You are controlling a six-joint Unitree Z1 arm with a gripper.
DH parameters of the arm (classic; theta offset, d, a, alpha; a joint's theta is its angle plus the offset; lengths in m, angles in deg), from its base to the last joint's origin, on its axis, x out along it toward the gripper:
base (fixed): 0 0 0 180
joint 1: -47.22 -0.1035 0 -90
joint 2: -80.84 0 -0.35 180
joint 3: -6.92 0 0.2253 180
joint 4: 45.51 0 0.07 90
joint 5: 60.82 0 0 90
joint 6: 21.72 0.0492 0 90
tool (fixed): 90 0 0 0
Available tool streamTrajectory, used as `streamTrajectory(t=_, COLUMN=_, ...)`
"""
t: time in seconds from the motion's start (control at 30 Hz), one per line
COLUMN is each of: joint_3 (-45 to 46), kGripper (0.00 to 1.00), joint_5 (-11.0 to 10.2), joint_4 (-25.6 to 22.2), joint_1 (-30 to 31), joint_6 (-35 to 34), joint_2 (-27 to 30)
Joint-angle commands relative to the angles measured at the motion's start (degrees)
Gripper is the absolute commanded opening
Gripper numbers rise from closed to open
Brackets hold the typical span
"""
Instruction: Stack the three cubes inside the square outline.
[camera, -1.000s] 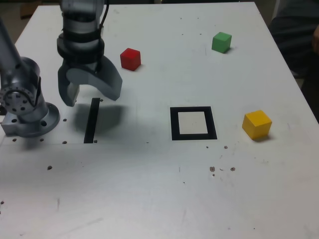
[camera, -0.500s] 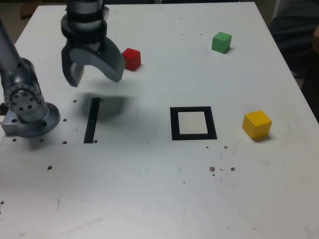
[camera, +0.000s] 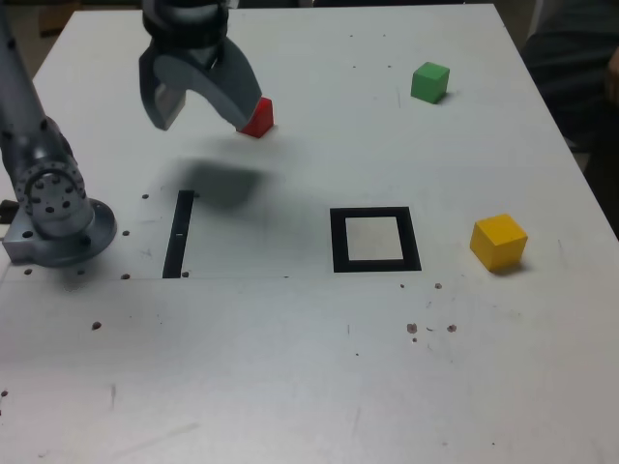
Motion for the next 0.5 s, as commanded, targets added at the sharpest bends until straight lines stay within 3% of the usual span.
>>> streamTrajectory(t=0.0, joint_3=-1.2, kGripper=1.00, joint_5=-0.6, joint_4=-0.4, joint_1=-0.6, joint_6=1.4, joint_2=-1.1)
streamTrajectory(t=0.3, joint_3=-4.2, kGripper=1.00, joint_5=-3.5, joint_4=0.3, joint_1=-2.4, joint_6=7.8, joint_2=-3.1)
streamTrajectory(t=0.47, joint_3=-5.9, kGripper=0.99, joint_5=-4.2, joint_4=0.5, joint_1=-4.4, joint_6=10.5, joint_2=-4.9)
